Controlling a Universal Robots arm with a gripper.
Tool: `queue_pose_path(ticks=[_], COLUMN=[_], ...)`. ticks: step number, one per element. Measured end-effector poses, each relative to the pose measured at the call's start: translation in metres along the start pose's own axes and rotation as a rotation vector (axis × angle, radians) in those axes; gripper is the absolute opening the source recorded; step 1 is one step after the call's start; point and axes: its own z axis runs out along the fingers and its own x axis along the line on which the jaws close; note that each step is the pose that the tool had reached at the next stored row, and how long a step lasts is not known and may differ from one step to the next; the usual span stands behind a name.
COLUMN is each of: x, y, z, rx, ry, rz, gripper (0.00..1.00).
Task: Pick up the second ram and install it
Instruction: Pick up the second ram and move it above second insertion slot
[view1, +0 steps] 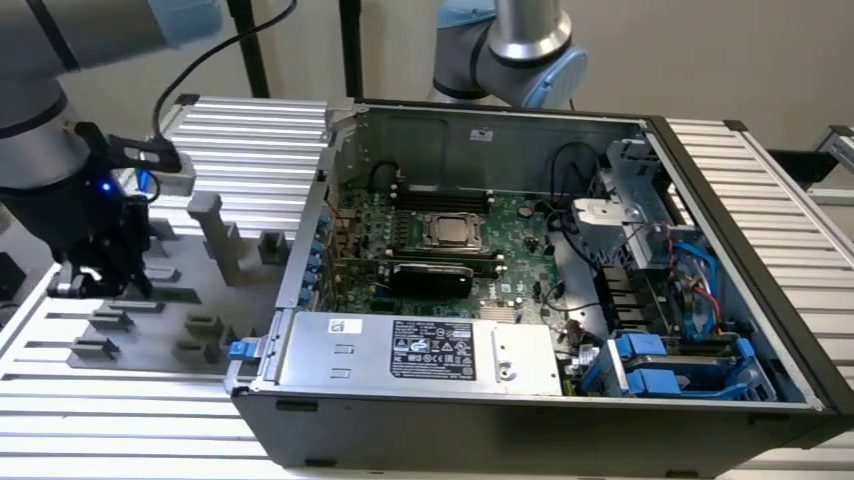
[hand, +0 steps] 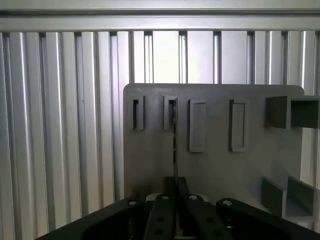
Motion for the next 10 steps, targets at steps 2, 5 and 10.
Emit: queue_pose_path(ticks=[2,5,10], x=[0.0,-0.001,-0.001], y=[0.0,-0.0005,-0.0043], z=[-0.0093,-0.0229,-0.0457], rx=[0.0001,0.0,-0.0001], ry=[0.0,0.0,0.0001], rz=[0.0,0.0,0.0], gripper=[0.0,0.0,0.0])
